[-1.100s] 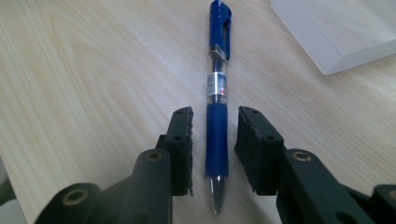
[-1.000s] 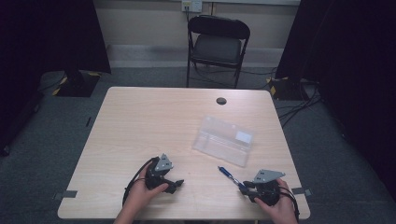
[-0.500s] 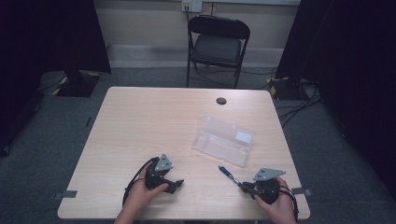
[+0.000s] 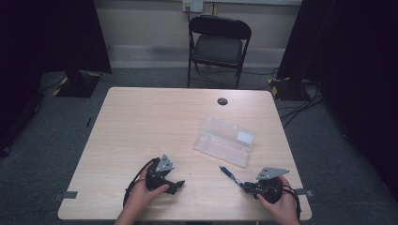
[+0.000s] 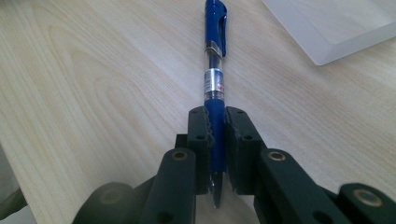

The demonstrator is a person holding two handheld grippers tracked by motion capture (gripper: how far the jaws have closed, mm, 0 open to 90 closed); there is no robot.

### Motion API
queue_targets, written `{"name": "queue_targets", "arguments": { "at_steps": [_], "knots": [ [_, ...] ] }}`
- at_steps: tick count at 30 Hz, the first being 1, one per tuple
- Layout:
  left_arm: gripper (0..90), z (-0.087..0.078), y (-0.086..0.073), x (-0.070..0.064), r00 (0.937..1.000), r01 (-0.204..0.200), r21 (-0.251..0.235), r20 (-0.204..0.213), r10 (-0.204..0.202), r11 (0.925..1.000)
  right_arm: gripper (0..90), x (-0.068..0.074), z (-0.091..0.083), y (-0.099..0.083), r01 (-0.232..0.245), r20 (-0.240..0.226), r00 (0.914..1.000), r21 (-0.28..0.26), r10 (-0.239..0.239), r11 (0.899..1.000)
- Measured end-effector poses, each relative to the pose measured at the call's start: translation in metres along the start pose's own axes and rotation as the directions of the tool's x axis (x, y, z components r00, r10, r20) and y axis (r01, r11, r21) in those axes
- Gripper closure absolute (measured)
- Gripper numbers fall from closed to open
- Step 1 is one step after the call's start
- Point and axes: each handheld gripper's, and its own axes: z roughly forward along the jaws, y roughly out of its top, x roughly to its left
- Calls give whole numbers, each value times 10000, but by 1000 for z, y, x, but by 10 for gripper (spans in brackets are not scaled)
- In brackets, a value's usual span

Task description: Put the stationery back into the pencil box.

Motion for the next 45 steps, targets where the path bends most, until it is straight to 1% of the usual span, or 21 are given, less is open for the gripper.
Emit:
{"name": "queue_targets", "arguments": {
  "at_steps": [5,6,9,10,14,16,18,20,22,27,28,30,32,33,36,39,41,44,45],
  "knots": [
    [147,0,0,0,10000,0,-1,1,0,10000,811,-1,-3,2,-37,-130,9999,-217,35,9998],
    [147,0,0,0,10000,-3,1,1,3,10000,812,-1,-3,4,-73,-215,9997,-297,66,9995],
    [147,0,0,0,10000,-4,0,-2,4,10000,812,-1,-4,5,-61,-212,9998,-259,56,9996],
    [147,0,0,0,10000,-3,3,0,3,10000,812,-2,-4,6,57,-271,9996,-279,-64,9996],
    [147,0,0,0,10000,-1,1,-1,1,10000,811,-3,-4,11,175,-357,9992,-357,-187,9992],
    [147,0,0,0,10000,-4,2,-1,4,10000,811,-1,-3,16,268,-511,9983,-388,-288,9989],
    [147,0,0,0,10000,0,3,0,0,10000,811,0,-3,18,376,-563,9976,-424,-400,9984],
    [147,0,0,0,10000,-3,4,-2,3,10000,811,1,-3,19,400,-544,9976,-419,-423,9983],
    [147,0,0,0,10000,-3,3,-2,3,10000,811,1,-2,21,383,-674,9969,-478,-415,9981],
    [147,0,0,0,10000,0,-3,0,0,10000,812,-2,-4,32,477,-683,9963,-565,-516,9973],
    [147,0,0,0,10000,-5,3,-1,5,10000,811,-2,-4,37,534,-728,9957,-559,-574,9970],
    [147,0,0,0,10000,0,-1,0,0,10000,811,-2,-3,41,700,-690,9949,-485,-732,9964],
    [147,0,0,0,10000,0,0,0,0,10000,811,-1,-3,42,743,-668,9948,-462,-773,9962],
    [147,0,0,0,10000,-3,2,0,3,10000,811,0,0,42,787,-731,9940,-370,-813,9962],
    [147,0,0,0,10000,-4,2,-1,4,10000,812,0,7,39,711,-727,9947,-297,-731,9970],
    [147,0,0,0,10000,0,0,0,0,10000,811,-1,7,39,620,-742,9951,-393,-648,9973],
    [147,0,0,0,10000,-5,3,-3,5,10000,811,-4,5,42,604,-736,9952,-503,-641,9969],
    [147,0,0,0,10000,-1,1,-2,1,10000,811,-6,3,46,682,-648,9953,-531,-716,9963],
    [147,0,0,0,10000,-4,1,-4,4,10000,811,-9,2,51,787,-605,9948,-541,-820,9954]
  ]
}}
